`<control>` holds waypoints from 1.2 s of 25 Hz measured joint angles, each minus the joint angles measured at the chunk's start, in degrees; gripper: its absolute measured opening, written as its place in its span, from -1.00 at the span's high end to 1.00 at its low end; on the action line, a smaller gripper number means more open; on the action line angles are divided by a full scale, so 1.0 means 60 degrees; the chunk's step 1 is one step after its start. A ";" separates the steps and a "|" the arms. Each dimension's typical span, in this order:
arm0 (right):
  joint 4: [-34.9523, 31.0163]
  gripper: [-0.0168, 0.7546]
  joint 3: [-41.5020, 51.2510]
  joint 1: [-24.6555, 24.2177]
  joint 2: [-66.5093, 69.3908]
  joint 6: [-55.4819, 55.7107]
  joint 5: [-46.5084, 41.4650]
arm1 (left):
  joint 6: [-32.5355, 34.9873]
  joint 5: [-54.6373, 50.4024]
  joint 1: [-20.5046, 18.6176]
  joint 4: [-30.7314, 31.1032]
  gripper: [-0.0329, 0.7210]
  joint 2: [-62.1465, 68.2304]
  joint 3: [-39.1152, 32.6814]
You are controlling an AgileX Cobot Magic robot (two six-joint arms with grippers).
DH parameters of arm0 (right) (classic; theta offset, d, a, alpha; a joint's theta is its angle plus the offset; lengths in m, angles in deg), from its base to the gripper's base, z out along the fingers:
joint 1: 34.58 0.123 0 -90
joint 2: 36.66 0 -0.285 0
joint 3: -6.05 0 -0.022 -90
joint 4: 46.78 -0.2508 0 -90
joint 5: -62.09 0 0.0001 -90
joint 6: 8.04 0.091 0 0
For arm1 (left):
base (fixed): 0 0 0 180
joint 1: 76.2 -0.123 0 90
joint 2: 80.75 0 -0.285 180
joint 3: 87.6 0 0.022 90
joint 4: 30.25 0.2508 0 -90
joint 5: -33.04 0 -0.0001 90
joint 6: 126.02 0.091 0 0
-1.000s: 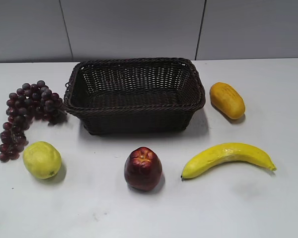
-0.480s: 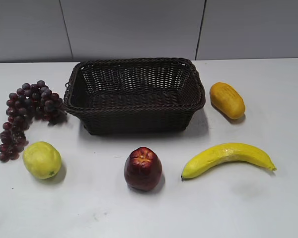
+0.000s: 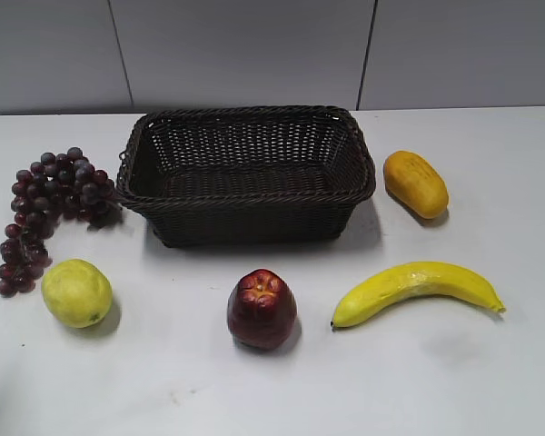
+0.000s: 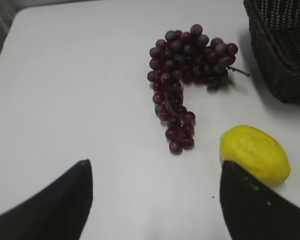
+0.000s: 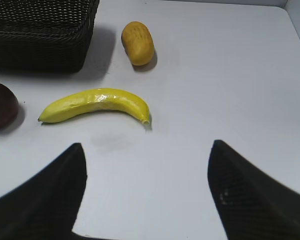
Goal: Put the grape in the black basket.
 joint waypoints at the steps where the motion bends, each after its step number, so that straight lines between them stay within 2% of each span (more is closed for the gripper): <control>1: 0.0000 -0.53 0.0000 0.0000 0.0000 0.0000 0.0000 | 0.0000 0.0145 0.0000 -0.0008 -0.65 0.0676 0.0193; 5: 0.0000 -0.53 0.0000 0.0000 0.0000 0.0000 0.0000 | 0.0000 0.0324 0.0000 -0.0008 -0.65 0.3336 0.1242; 14: 0.0000 -0.53 0.0000 0.0000 0.0000 0.0000 0.0000 | 0.0344 -0.0568 0.0000 -0.0010 -0.66 0.7971 0.4775; 19: 0.0000 -0.53 0.0000 0.0000 0.0000 0.0000 -0.0008 | 0.0636 -0.0867 0.0000 -0.0029 -0.84 0.9637 0.6393; 24: 0.0000 -0.53 0.0000 0.0000 0.0000 0.0000 -0.0008 | 0.0943 -0.1271 0.0000 -0.0382 -0.86 1.1035 0.7474; 30: 0.0000 -0.53 0.0000 0.0000 0.0000 0.0000 -0.0008 | 0.1010 -0.1221 0.0000 -0.0449 -0.85 1.2281 0.8100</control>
